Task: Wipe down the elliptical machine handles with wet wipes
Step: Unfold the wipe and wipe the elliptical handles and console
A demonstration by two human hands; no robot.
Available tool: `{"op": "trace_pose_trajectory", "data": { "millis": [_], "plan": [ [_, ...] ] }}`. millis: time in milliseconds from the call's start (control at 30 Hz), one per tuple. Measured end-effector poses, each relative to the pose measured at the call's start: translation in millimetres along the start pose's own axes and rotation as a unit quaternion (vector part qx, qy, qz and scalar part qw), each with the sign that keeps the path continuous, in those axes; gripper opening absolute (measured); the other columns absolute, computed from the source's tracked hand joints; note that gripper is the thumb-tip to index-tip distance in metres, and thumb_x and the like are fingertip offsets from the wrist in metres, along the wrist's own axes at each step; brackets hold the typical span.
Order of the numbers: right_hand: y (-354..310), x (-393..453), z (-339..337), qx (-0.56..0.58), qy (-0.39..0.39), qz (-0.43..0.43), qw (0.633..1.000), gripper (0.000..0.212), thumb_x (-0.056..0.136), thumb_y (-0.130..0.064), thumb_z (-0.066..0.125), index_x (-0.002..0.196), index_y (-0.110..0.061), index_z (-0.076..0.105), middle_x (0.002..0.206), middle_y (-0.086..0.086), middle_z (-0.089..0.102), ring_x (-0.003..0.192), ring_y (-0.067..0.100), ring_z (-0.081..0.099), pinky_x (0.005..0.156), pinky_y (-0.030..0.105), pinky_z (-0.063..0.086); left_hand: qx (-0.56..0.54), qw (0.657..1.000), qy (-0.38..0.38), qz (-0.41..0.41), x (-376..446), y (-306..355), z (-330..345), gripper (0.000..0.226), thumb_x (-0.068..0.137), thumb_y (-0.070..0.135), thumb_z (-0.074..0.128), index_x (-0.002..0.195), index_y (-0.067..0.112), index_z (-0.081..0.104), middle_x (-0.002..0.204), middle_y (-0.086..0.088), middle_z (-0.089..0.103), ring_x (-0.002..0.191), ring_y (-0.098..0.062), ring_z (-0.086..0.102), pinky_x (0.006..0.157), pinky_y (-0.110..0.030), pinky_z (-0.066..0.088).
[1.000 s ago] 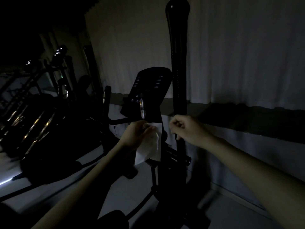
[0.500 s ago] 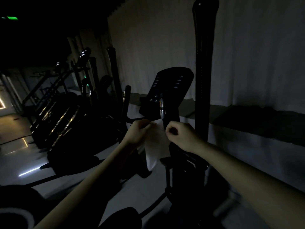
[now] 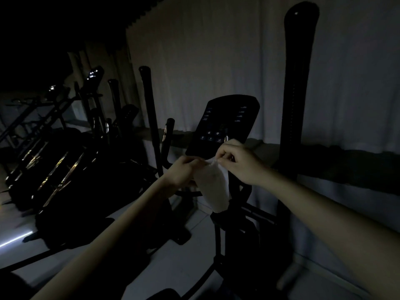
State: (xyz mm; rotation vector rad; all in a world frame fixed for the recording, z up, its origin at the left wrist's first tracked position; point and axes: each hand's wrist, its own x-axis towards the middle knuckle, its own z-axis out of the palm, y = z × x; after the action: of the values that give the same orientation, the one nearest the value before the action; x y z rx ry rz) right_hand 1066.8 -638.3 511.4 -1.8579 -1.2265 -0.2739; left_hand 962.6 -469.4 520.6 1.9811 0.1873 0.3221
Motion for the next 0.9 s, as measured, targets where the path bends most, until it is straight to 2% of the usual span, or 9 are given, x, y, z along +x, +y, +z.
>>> {"op": "trace_pose_trajectory", "data": {
  "millis": [100, 300, 400, 533, 600, 767, 800, 900],
  "plan": [
    [-3.6, 2.9, 1.3, 0.012, -0.004, 0.017, 1.000, 0.011, 0.094, -0.014, 0.059, 0.088, -0.019, 0.066, 0.094, -0.008, 0.062, 0.087, 0.008, 0.062, 0.082, 0.028, 0.052, -0.012, 1.000, -0.028, 0.005, 3.5, 1.6, -4.3, 0.026, 0.099, 0.028, 0.051, 0.107, 0.013, 0.071, 0.114, -0.018, 0.067, 0.104, -0.030, 0.066, 0.077, -0.040, 0.059],
    [-6.8, 3.0, 2.7, 0.045, 0.001, 0.043, 0.998, 0.018, 0.091, -0.013, 0.062, 0.081, -0.027, 0.065, 0.089, -0.009, 0.068, 0.089, 0.006, 0.064, 0.087, 0.032, 0.054, -0.012, 0.998, -0.062, 0.021, -0.5, 10.8, -1.4, 0.024, 0.102, 0.021, 0.045, 0.093, 0.022, 0.068, 0.109, -0.011, 0.064, 0.099, -0.022, 0.063, 0.081, -0.038, 0.056],
    [-9.4, -0.6, -0.6, 0.077, -0.010, 0.060, 0.995, 0.019, 0.092, -0.010, 0.060, 0.081, -0.025, 0.063, 0.094, -0.002, 0.069, 0.092, 0.007, 0.065, 0.087, 0.028, 0.051, -0.011, 0.997, -0.076, 0.017, 0.3, 10.7, -1.0, 0.024, 0.102, 0.021, 0.045, 0.095, 0.024, 0.067, 0.113, -0.009, 0.063, 0.103, -0.022, 0.062, 0.081, -0.039, 0.056],
    [-10.5, -7.4, -6.6, 0.094, -0.011, 0.069, 0.993, 0.011, 0.091, -0.006, 0.060, 0.086, -0.014, 0.065, 0.080, -0.010, 0.063, 0.074, -0.006, 0.059, 0.072, 0.013, 0.047, -0.001, 0.996, -0.085, 0.013, -0.1, 10.1, -1.0, 0.023, 0.101, 0.024, 0.045, 0.102, 0.023, 0.069, 0.119, -0.011, 0.064, 0.110, -0.026, 0.062, 0.090, -0.047, 0.056],
    [-9.1, -10.5, -9.2, 0.103, 0.000, 0.076, 0.992, 0.007, 0.090, -0.006, 0.062, 0.087, -0.011, 0.065, 0.077, -0.010, 0.062, 0.069, -0.007, 0.058, 0.066, 0.010, 0.046, -0.004, 0.996, -0.086, 0.010, -0.3, 9.7, 0.3, 0.025, 0.101, 0.028, 0.046, 0.109, 0.018, 0.067, 0.119, -0.012, 0.065, 0.109, -0.027, 0.064, 0.091, -0.047, 0.056],
    [-6.4, -13.4, -14.9, 0.117, 0.051, 0.095, 0.987, 0.008, 0.089, -0.005, 0.064, 0.086, -0.012, 0.064, 0.076, -0.004, 0.062, 0.064, -0.006, 0.056, 0.061, 0.011, 0.046, -0.056, 0.991, -0.124, -0.008, -2.1, 1.6, 1.8, 0.054, 0.094, 0.056, 0.049, 0.124, 0.013, 0.061, 0.114, -0.011, 0.071, 0.104, -0.024, 0.070, 0.091, -0.042, 0.056],
    [-5.9, -13.6, -16.8, 0.121, 0.061, 0.102, 0.986, 0.007, 0.090, -0.005, 0.063, 0.087, -0.011, 0.063, 0.076, -0.003, 0.062, 0.063, -0.005, 0.056, 0.060, 0.012, 0.047, -0.045, 0.992, -0.121, -0.001, -3.7, 0.9, 3.4, 0.051, 0.093, 0.053, 0.053, 0.123, 0.013, 0.061, 0.113, -0.010, 0.071, 0.101, -0.022, 0.071, 0.089, -0.038, 0.057],
    [-4.5, -14.0, -20.1, 0.131, 0.087, 0.128, 0.979, 0.005, 0.091, -0.008, 0.063, 0.096, -0.010, 0.063, 0.081, 0.006, 0.065, 0.073, 0.006, 0.061, 0.066, 0.022, 0.051, 0.029, 0.993, -0.100, 0.049, -4.5, -5.3, 8.7, 0.028, 0.096, 0.025, 0.059, 0.113, 0.003, 0.063, 0.102, -0.012, 0.073, 0.085, -0.018, 0.072, 0.073, -0.026, 0.057]
  ]
}}
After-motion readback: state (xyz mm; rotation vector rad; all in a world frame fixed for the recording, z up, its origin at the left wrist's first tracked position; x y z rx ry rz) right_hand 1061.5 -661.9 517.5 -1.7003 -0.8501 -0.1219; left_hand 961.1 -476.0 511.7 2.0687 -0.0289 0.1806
